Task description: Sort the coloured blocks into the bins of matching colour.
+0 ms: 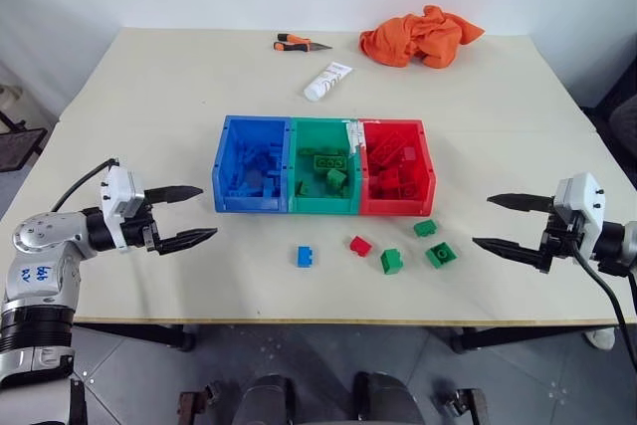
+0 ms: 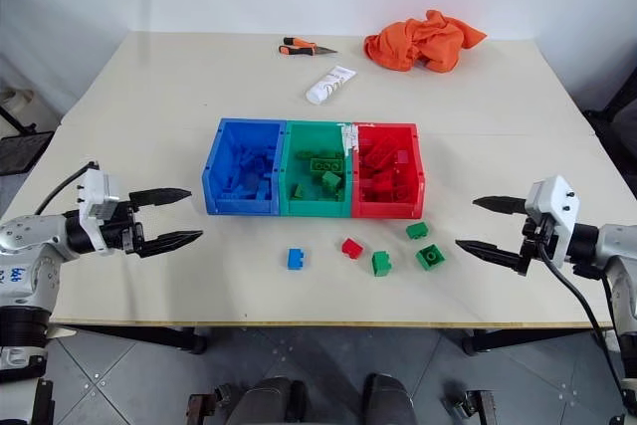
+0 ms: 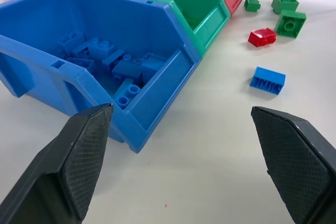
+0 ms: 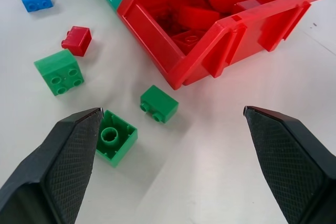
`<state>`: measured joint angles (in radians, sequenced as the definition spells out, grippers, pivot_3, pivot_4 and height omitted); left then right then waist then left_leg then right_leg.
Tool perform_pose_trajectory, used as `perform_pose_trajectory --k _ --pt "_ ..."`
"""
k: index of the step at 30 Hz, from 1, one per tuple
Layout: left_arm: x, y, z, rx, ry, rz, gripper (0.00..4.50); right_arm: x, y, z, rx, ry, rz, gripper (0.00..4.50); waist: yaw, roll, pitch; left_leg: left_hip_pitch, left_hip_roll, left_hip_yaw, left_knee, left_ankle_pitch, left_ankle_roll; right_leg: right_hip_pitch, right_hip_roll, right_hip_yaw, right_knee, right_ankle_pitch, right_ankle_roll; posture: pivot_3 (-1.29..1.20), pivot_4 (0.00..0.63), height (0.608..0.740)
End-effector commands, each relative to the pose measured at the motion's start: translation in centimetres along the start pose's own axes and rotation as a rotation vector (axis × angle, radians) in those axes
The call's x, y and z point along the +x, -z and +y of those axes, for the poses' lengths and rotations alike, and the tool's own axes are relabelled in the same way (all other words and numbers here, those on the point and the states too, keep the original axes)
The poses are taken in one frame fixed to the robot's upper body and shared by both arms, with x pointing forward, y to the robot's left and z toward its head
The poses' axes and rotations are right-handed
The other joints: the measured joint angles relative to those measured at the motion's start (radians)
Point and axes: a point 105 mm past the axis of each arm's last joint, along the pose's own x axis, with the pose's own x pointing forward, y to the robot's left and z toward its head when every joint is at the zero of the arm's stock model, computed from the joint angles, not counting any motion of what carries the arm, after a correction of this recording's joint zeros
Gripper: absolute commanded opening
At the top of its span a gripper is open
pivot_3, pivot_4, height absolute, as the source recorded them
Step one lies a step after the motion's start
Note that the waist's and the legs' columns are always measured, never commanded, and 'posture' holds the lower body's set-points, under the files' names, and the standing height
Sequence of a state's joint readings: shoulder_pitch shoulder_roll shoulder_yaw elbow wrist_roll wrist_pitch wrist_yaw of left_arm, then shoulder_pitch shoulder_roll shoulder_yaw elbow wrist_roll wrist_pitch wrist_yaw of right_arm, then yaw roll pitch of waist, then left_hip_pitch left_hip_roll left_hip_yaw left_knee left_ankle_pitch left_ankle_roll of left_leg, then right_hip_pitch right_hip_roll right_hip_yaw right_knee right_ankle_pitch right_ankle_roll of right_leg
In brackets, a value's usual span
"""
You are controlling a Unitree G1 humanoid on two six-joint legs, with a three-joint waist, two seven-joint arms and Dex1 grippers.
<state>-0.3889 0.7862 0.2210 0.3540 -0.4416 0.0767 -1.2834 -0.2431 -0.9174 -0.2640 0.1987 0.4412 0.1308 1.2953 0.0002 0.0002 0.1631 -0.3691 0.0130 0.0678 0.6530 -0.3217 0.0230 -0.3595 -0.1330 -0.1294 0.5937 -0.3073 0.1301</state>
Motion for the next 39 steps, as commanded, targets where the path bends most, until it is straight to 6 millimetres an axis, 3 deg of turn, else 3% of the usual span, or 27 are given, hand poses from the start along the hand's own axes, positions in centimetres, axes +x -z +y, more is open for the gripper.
perform_pose_trajectory --k 1,7,11,15,22,27,30,34,37,39 --pt "0.3 -1.8 -0.2 0.036 0.03 -0.065 4.48 -0.7 -1.4 -0.7 -0.043 0.037 -0.036 4.5 0.0 0.0 0.0 0.0 0.0 0.0 0.0 0.0 0.0 0.0 0.0 0.0 0.0 0.0 0.0 0.0 0.15 0.74" --pt "2.0 -2.6 -0.1 0.02 0.008 -0.053 4.48 0.1 -1.5 -0.6 -0.032 0.037 -0.038 4.5 0.003 0.0 0.0 0.0 0.0 -0.001 0.0 0.0 0.0 0.0 0.0 0.0 0.0 0.0 0.0 0.0 0.15 0.74" --pt "3.6 -3.7 -1.4 0.006 0.093 -0.094 4.48 0.0 -1.0 -0.3 -0.01 0.045 -0.006 4.5 0.003 0.0 0.0 0.0 0.0 -0.001 0.001 0.0 0.0 0.001 0.0 0.0 0.0 0.0 0.0 0.0 0.15 0.74" --pt "4.7 -3.4 -3.4 0.013 0.229 -0.114 4.48 -2.1 0.1 0.3 0.019 0.062 0.068 4.5 0.011 0.0 0.0 0.0 0.0 -0.001 0.001 0.0 0.0 0.001 0.0 0.0 0.0 0.0 0.0 0.0 0.15 0.74" --pt "5.1 -1.7 -4.6 -0.021 0.343 -0.072 4.48 -7.3 1.4 1.2 0.062 0.132 0.23 4.5 0.024 0.0 0.0 0.0 0.0 0.001 0.001 0.0 0.0 0.001 0.0 0.001 -0.002 0.0 0.0 0.0 0.15 0.74" --pt "5.0 -1.2 -4.6 -0.023 0.356 -0.069 4.48 -8.4 1.3 1.9 0.071 0.135 0.26 4.5 0.022 0.0 0.0 0.0 0.0 0.001 0.001 0.0 0.001 0.001 0.0 0.001 -0.003 0.0 0.0 0.0 0.15 0.74" --pt "5.0 -1.0 -4.9 -0.011 0.352 -0.075 4.48 -7.3 0.8 2.5 0.068 0.094 0.243 4.5 0.021 0.0 0.0 0.001 0.0 0.002 0.001 0.0 0.001 0.001 0.001 0.002 -0.002 0.0 0.0 0.0 0.15 0.74" --pt "5.1 -1.8 -5.2 0.013 0.304 -0.141 4.48 -2.8 0.5 4.0 0.087 0.001 0.194 4.5 0.018 0.0 -0.001 0.001 0.001 0.002 0.002 0.0 0.0 0.001 0.001 0.002 -0.002 0.0 0.0 0.0 0.15 0.74" --pt "5.1 -2.0 -5.8 0.021 0.281 -0.164 4.48 1.0 1.4 4.7 0.101 -0.055 0.171 4.5 0.021 -0.001 -0.001 0.0 0.001 -0.001 0.003 -0.001 0.0 0.001 0.001 0.001 -0.002 0.0 0.0 0.0 0.15 0.74" --pt "5.0 -2.1 -6.3 0.018 0.279 -0.17 4.48 2.4 1.7 4.7 0.104 -0.075 0.165 4.5 0.021 -0.001 -0.001 -0.001 0.0 0.0 0.003 -0.001 0.0 0.001 0.0 0.001 -0.002 0.0 0.0 0.0 0.15 0.74"
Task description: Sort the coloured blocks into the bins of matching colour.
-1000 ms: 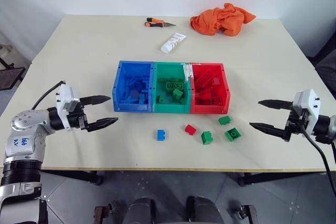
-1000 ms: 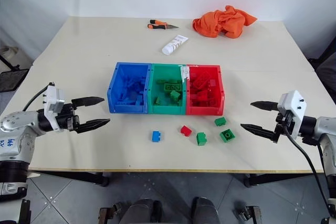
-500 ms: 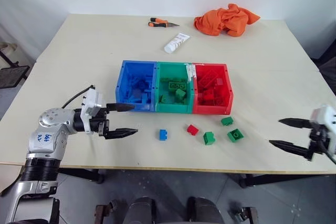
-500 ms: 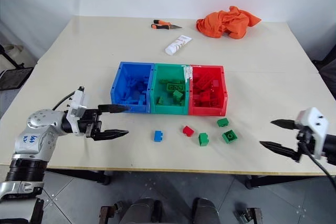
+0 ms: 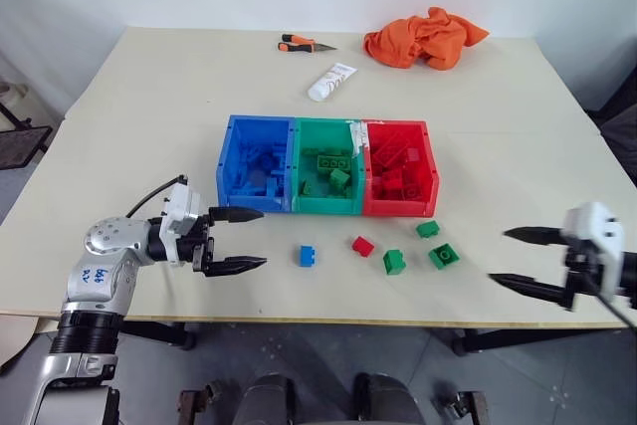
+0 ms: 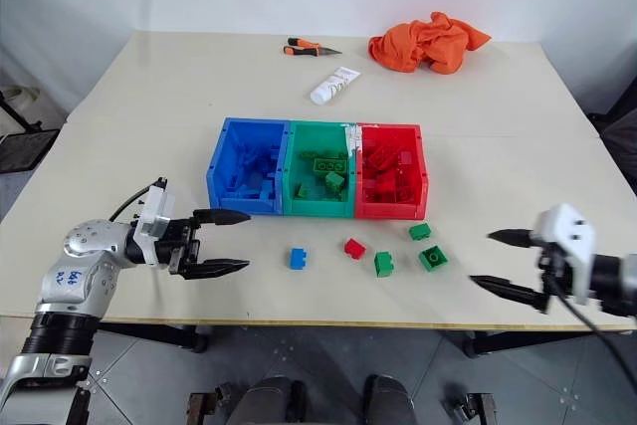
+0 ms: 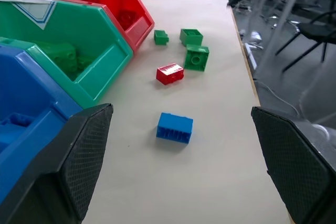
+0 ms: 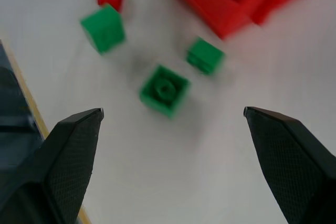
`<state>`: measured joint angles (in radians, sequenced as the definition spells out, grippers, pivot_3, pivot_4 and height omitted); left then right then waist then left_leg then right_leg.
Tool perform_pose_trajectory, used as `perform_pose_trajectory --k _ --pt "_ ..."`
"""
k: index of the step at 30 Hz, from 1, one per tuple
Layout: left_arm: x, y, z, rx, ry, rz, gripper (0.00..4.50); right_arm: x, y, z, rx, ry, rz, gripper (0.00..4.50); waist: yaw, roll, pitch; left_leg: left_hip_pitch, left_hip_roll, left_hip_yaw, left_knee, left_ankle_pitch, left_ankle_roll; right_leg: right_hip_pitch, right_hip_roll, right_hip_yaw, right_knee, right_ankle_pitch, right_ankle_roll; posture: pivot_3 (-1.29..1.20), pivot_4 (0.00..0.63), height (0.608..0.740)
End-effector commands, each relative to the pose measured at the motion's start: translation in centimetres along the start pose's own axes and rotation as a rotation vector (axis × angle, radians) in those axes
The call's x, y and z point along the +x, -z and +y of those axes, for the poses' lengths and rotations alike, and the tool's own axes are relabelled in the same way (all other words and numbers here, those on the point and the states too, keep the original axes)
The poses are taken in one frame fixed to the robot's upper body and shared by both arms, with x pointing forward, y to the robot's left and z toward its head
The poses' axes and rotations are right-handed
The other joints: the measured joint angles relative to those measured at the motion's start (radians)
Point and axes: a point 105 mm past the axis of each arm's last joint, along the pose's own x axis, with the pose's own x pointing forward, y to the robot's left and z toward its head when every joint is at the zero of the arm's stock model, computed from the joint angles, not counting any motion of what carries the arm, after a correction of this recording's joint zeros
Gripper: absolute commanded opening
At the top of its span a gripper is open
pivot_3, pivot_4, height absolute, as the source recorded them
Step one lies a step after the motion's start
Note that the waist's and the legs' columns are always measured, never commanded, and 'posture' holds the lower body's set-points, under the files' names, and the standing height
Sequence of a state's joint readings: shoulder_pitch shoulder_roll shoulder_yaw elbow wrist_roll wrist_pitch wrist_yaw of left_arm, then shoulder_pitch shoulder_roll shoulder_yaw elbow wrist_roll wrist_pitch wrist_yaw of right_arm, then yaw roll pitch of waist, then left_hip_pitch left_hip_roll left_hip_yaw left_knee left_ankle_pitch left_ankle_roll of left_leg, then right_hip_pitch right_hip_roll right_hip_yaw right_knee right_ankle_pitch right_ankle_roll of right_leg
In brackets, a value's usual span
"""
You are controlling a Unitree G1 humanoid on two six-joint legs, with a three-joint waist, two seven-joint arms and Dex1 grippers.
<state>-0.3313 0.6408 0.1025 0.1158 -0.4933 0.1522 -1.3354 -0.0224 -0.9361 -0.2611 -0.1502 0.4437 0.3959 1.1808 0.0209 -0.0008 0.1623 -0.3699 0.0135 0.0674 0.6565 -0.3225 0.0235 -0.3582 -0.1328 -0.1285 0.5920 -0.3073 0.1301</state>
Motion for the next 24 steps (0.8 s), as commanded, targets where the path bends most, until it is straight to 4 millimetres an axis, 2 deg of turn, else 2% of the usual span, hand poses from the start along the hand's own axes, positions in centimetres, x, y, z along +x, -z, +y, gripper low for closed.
perform_pose_trajectory --k 1,3,8,13,18,22,24 --pt "-0.2 -1.3 -0.9 0.045 -0.007 -0.04 4.48 2.3 0.2 -0.3 -0.018 -0.024 0.005 4.5 0.002 0.001 0.0 0.0 0.0 0.0 0.0 0.0 0.0 0.0 0.0 0.0 0.0 0.0 0.0 0.0 0.15 0.74" --pt "-0.4 -1.1 -1.4 0.033 -0.01 -0.03 4.48 3.7 0.4 -0.8 -0.034 -0.034 0.009 4.5 0.004 0.001 0.001 -0.001 -0.001 0.0 0.001 0.0 0.001 0.0 0.0 0.0 0.001 0.0 0.0 0.0 0.15 0.74" --pt "-0.8 -1.1 -2.1 0.023 -0.028 -0.02 4.48 5.4 0.9 -0.8 -0.057 -0.1 0.035 4.5 0.002 0.001 0.001 -0.001 0.0 -0.002 0.002 -0.001 0.001 0.0 0.0 -0.001 0.001 0.0 0.0 0.0 0.15 0.74" --pt "-1.1 -1.4 -2.2 0.023 -0.048 -0.02 4.48 5.0 0.2 -1.4 -0.072 -0.096 0.004 4.5 0.002 0.001 0.0 -0.001 0.0 -0.001 0.002 -0.001 0.001 0.001 0.0 -0.001 0.001 0.0 0.0 0.0 0.15 0.74" --pt "-1.3 -1.2 -2.0 0.021 -0.058 -0.015 4.48 4.7 0.5 -1.6 -0.069 -0.082 0.008 4.5 0.002 0.001 0.0 0.0 0.0 -0.001 0.002 -0.001 0.001 0.001 0.0 -0.001 0.001 0.0 0.0 0.0 0.15 0.74" --pt "-1.3 -1.1 -1.7 0.017 -0.059 -0.028 4.48 4.8 2.1 -1.8 0.002 -0.065 0.036 4.5 0.002 0.001 0.0 0.0 0.0 -0.001 0.002 -0.001 0.001 0.001 0.0 -0.001 0.001 0.0 0.0 0.0 0.15 0.74" --pt "-1.4 -0.9 -1.6 0.007 -0.057 -0.038 4.5 5.2 2.9 -2.4 0.063 -0.015 0.023 4.1 0.001 0.001 0.0 0.0 0.0 -0.001 0.002 -0.001 0.001 0.001 0.0 -0.001 0.001 0.0 0.0 0.0 0.15 0.74"
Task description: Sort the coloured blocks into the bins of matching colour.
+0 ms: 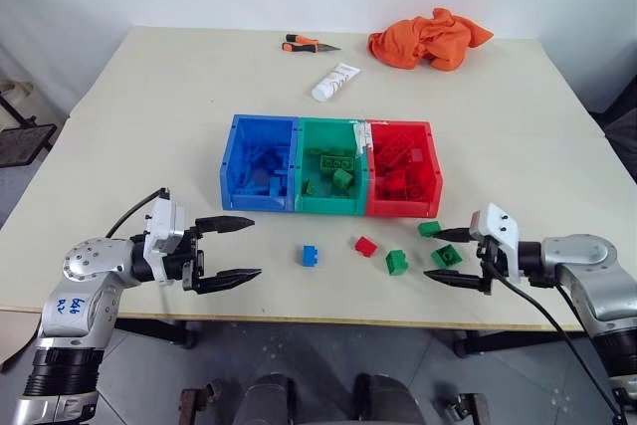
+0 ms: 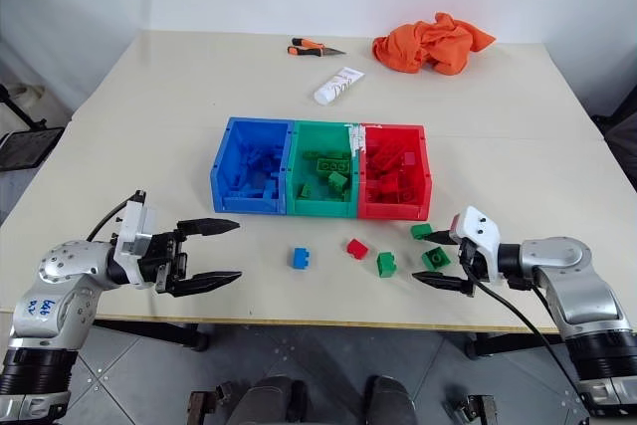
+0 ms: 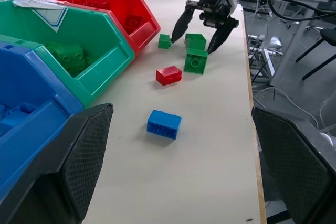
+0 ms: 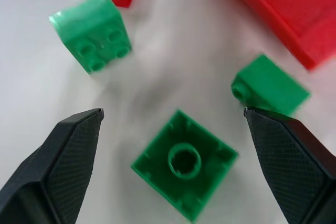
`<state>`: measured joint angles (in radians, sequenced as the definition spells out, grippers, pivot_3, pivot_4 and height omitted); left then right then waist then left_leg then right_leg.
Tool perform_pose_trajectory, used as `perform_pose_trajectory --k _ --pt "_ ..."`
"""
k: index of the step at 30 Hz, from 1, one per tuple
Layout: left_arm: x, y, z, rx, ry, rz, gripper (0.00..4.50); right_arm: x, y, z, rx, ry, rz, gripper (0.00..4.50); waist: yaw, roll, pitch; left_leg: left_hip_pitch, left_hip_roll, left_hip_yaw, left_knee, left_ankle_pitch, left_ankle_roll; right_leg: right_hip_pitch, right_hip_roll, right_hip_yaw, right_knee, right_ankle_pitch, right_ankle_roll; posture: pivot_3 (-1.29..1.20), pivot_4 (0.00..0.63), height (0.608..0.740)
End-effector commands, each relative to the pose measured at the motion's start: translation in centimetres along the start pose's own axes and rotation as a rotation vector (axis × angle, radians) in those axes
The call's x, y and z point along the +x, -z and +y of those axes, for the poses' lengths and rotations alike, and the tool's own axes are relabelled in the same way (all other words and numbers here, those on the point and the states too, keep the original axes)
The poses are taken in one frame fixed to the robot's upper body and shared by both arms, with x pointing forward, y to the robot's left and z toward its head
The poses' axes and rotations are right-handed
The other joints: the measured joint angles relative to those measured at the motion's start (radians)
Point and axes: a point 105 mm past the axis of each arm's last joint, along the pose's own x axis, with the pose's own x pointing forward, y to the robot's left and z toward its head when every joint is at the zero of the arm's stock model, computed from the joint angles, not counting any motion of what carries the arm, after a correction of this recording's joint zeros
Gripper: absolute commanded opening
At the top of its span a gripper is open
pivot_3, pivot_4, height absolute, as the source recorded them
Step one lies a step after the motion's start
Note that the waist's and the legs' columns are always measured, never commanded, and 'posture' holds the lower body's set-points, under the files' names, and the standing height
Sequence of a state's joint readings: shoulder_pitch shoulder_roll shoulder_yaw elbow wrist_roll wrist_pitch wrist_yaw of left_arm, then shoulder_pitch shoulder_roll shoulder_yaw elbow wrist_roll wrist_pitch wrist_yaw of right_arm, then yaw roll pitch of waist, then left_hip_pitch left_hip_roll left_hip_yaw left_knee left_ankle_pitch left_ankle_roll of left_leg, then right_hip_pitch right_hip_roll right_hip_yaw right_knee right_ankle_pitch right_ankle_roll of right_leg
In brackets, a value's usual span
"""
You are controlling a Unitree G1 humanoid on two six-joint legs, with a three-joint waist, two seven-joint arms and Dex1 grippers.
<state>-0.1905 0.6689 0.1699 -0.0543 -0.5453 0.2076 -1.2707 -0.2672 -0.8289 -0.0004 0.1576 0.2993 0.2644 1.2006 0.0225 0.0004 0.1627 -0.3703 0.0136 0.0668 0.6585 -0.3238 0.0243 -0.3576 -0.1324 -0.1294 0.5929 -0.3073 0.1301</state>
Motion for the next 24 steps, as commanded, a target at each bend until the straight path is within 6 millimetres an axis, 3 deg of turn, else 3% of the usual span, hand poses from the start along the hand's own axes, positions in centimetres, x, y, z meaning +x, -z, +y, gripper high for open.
perform_pose_trajectory --k 1,7,11,16,20,24 --pt "-0.4 -0.3 0.3 0.012 0.001 -0.034 4.5 0.1 0.9 -1.2 0.064 0.084 -0.026 3.88 -0.001 0.0 -0.001 0.0 0.0 0.0 0.0 0.0 0.0 0.0 0.0 0.0 0.0 0.0 0.0 0.0 0.15 0.74" --pt "-1.0 -0.1 0.4 0.022 -0.007 -0.097 4.5 -0.4 -1.2 -0.9 0.011 0.083 -0.082 1.97 -0.002 0.0 -0.001 0.001 0.001 0.0 0.0 0.0 0.0 0.0 0.0 0.0 0.0 0.0 0.0 0.0 0.15 0.74" --pt "-1.0 0.4 1.0 0.027 -0.029 -0.083 4.5 -1.0 -4.1 -0.6 -0.049 0.092 -0.137 1.93 -0.002 0.0 -0.001 0.0 0.0 0.001 0.0 0.0 0.0 0.0 0.0 0.0 0.0 0.0 0.0 0.0 0.15 0.74" --pt "-0.7 0.4 1.4 0.038 -0.033 -0.087 4.5 -0.7 -9.7 0.1 -0.092 0.083 -0.245 1.93 -0.004 0.001 0.0 0.0 0.001 0.0 0.0 0.0 0.0 -0.001 0.0 0.0 0.0 0.0 0.0 0.0 0.15 0.74" --pt "-0.5 0.5 1.7 0.044 -0.024 -0.091 4.5 1.9 -14.9 0.0 -0.106 0.064 -0.371 1.93 -0.015 0.001 -0.001 0.0 0.001 0.0 0.0 -0.001 -0.001 -0.001 0.001 0.0 0.002 0.0 0.0 0.0 0.15 0.74" --pt "-0.4 0.4 2.1 0.064 -0.026 -0.101 4.5 5.5 -18.4 -0.6 -0.168 0.054 -0.463 1.93 -0.027 0.001 -0.001 0.0 0.001 0.0 0.0 -0.001 -0.001 -0.002 0.001 0.0 0.004 0.0 -0.001 0.0 0.15 0.74"
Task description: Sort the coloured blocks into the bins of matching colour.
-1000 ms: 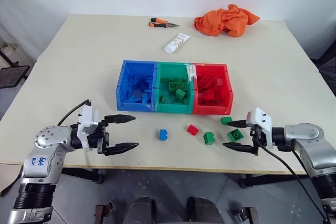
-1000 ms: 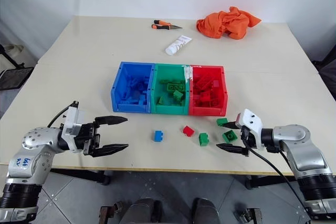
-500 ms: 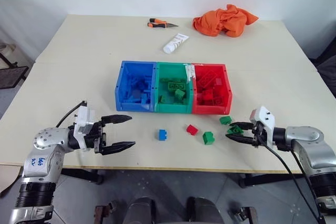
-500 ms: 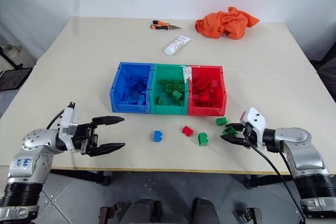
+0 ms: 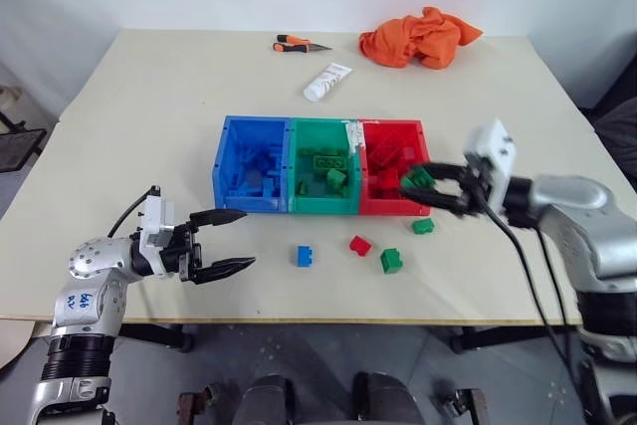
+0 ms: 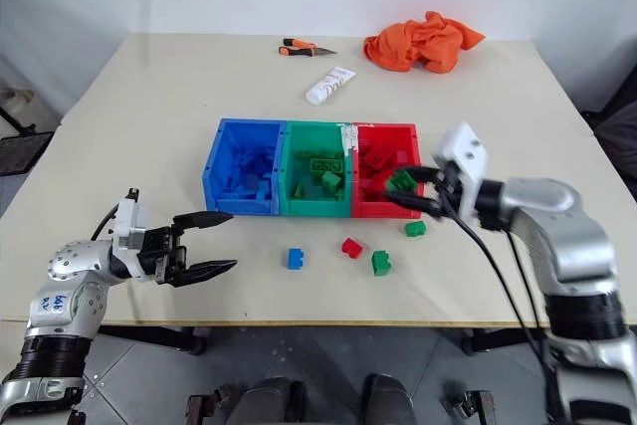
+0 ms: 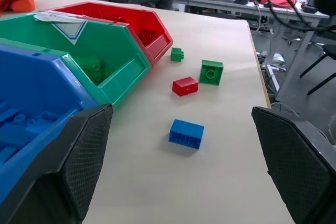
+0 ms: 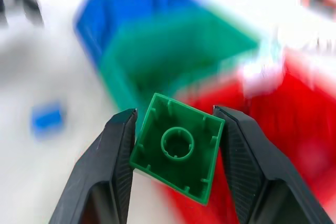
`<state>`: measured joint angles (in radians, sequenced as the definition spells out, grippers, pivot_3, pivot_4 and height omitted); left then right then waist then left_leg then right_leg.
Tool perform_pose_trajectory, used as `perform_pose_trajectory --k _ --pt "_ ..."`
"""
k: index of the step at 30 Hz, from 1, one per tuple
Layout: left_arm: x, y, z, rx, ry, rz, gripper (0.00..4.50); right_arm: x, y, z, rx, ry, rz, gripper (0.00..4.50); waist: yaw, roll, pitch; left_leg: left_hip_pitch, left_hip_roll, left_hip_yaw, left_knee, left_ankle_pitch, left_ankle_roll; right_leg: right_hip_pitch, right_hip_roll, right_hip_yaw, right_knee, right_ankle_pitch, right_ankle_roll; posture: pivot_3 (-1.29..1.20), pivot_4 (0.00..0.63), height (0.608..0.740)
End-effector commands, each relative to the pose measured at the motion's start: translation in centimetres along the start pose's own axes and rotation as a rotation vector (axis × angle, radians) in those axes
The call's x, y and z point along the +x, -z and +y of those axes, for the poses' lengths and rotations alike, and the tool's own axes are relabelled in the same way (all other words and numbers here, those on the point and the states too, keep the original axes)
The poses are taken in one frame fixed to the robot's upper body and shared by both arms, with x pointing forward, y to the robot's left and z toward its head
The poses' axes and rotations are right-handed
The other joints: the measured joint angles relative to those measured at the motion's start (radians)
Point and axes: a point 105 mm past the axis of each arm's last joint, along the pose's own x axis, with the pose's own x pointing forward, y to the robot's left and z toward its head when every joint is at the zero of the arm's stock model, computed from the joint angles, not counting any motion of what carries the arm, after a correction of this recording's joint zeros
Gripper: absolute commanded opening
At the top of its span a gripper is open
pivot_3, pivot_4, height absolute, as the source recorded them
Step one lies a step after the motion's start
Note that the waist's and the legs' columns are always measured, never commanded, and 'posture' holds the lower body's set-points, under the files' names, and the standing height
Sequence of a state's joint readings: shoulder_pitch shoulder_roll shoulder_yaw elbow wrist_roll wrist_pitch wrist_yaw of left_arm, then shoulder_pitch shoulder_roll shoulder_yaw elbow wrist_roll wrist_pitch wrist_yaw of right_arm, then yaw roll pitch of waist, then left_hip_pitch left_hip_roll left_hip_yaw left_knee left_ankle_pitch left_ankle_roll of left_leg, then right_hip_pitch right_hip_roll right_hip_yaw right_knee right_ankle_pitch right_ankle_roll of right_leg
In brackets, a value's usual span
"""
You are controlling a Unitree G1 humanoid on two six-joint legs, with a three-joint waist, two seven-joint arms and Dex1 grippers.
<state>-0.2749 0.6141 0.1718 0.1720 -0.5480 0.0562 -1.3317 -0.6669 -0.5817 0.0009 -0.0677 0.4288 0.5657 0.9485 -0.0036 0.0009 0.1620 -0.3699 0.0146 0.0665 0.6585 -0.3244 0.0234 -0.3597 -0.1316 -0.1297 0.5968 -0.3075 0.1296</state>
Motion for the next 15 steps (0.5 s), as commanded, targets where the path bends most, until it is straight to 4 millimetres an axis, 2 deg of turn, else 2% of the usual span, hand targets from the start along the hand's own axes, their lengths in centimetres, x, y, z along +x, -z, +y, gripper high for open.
perform_pose_trajectory --k 1,5,9,13,15 --pt "0.2 -0.6 0.3 0.059 0.007 -0.019 4.5 3.4 -0.9 -1.0 -0.049 0.015 -0.055 1.93 -0.003 0.0 0.0 0.0 0.0 0.0 0.0 0.0 0.0 -0.001 0.0 0.0 0.002 0.0 0.0 0.0 0.15 0.74" --pt "0.4 -0.9 1.2 0.126 -0.043 -0.043 4.5 7.1 -0.6 -2.3 -0.043 0.043 -0.076 1.93 -0.001 0.0 0.0 0.0 -0.001 -0.001 0.001 0.0 0.0 -0.002 -0.001 0.0 0.007 0.0 0.0 0.0 0.15 0.74" --pt "0.3 -0.9 0.9 0.142 -0.019 -0.061 4.5 9.6 -0.9 -3.0 -0.049 0.065 -0.1 3.23 -0.004 0.0 0.0 -0.001 -0.002 -0.003 0.002 0.0 0.001 -0.002 -0.002 0.0 0.009 0.0 0.0 0.0 0.15 0.74" --pt "-0.5 -0.2 0.2 0.108 0.031 -0.026 4.5 10.4 -1.4 -2.6 -0.077 0.029 -0.11 4.49 -0.019 0.0 0.0 -0.001 -0.001 -0.003 0.001 0.0 0.0 -0.003 -0.001 -0.001 0.01 0.0 0.0 0.0 0.15 0.74" --pt "-0.9 -0.2 0.1 0.102 0.046 -0.018 4.5 10.0 -1.6 -2.7 -0.093 0.026 -0.116 4.49 -0.025 0.0 0.0 -0.001 -0.001 -0.004 0.001 0.0 0.0 -0.003 -0.001 -0.001 0.011 0.0 0.0 0.0 0.15 0.74"
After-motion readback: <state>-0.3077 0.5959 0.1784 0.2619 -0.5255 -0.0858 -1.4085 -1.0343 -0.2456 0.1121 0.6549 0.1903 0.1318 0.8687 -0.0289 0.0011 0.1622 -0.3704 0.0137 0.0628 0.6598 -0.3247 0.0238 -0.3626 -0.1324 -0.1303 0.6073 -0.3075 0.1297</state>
